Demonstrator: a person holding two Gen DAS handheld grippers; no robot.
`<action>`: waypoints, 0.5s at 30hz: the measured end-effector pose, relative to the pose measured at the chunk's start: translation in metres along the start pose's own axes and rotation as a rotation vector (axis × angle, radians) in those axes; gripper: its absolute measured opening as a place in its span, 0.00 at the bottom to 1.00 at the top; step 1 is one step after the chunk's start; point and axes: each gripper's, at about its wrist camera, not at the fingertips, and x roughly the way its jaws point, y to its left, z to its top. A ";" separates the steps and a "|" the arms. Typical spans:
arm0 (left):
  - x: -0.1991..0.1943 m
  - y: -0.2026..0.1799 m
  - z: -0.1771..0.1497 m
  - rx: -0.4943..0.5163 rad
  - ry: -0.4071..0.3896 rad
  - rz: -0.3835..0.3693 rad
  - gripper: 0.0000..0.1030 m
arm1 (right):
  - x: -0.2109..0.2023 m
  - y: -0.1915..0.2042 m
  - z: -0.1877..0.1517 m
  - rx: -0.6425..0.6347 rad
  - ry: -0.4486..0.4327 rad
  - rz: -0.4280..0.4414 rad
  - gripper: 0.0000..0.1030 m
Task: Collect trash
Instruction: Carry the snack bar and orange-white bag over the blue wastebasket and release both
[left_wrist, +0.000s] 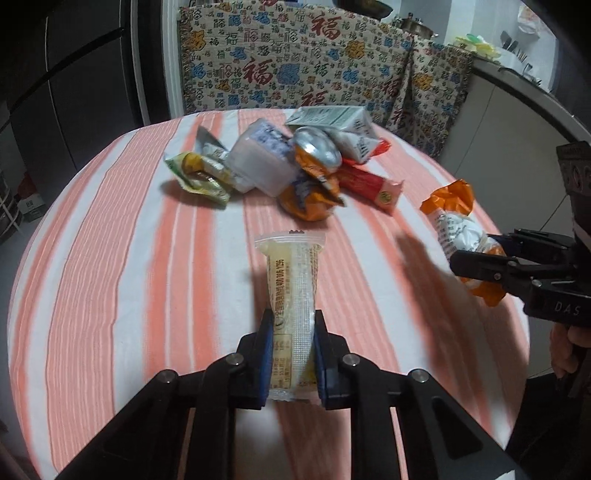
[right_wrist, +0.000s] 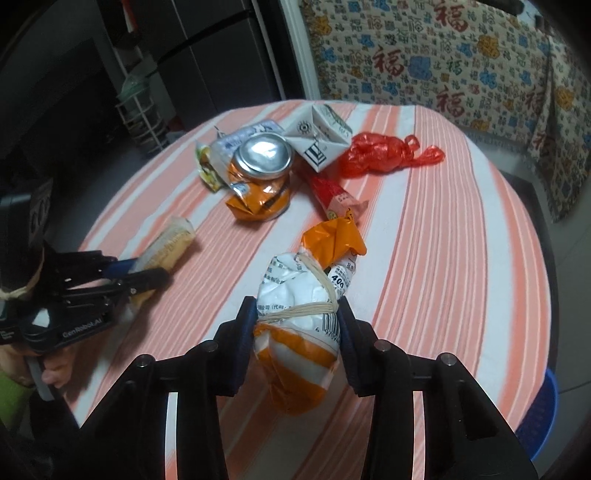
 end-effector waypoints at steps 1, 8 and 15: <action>-0.001 -0.004 0.000 -0.003 -0.006 -0.012 0.18 | -0.003 -0.001 -0.002 -0.001 -0.001 -0.001 0.41; -0.001 -0.042 0.007 0.003 -0.012 -0.090 0.18 | -0.020 -0.024 -0.014 0.049 -0.012 -0.011 0.41; 0.000 -0.105 0.031 0.069 -0.023 -0.203 0.18 | -0.072 -0.068 -0.028 0.117 -0.073 -0.066 0.41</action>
